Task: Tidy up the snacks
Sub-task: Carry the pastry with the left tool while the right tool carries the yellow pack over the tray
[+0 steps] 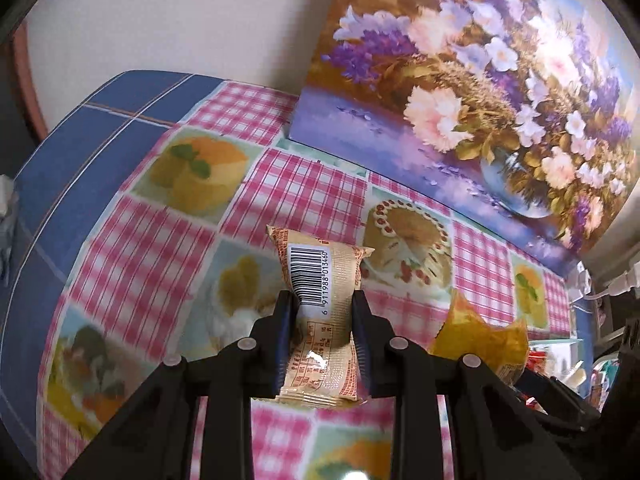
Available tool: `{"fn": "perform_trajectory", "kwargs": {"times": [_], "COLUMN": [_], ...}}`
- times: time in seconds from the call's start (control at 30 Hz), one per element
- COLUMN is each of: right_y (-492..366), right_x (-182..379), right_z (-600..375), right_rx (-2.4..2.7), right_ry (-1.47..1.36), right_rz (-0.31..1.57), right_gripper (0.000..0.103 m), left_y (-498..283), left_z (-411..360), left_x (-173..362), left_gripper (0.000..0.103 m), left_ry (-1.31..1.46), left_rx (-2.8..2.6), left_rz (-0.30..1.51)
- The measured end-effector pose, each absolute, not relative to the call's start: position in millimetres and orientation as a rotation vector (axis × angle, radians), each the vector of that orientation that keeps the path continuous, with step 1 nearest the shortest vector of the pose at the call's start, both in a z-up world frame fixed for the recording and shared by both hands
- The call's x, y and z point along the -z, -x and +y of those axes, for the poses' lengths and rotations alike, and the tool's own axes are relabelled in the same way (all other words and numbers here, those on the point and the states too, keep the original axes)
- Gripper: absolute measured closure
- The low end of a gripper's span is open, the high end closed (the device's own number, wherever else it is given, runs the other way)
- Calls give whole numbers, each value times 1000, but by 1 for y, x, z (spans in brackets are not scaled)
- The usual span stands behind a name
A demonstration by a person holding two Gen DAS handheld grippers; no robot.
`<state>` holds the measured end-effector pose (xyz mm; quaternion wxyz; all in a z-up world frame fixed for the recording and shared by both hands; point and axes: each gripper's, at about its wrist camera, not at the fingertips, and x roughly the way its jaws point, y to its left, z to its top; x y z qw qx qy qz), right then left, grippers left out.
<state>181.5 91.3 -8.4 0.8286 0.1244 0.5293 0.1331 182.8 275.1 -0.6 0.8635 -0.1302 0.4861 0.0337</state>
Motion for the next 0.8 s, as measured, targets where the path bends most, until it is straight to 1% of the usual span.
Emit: {"fn": "perform_trajectory", "kwargs": {"times": [0.27, 0.47, 0.8], "right_y": [-140, -112, -79], "right_x": [-23, -29, -31], "right_z": [63, 33, -39], "right_rx": [-224, -156, -24], "right_ry": [-320, -375, -448], "right_rz": [1065, 1054, 1048], "right_gripper": [26, 26, 25], "left_y": [-140, -112, -87], "left_z": [253, 225, 147], "left_x": [-30, -47, -46], "left_gripper": [73, 73, 73], "left_ry": [325, 334, 261], "left_rx": [-102, -87, 0], "left_rz": [1000, 981, 999]}}
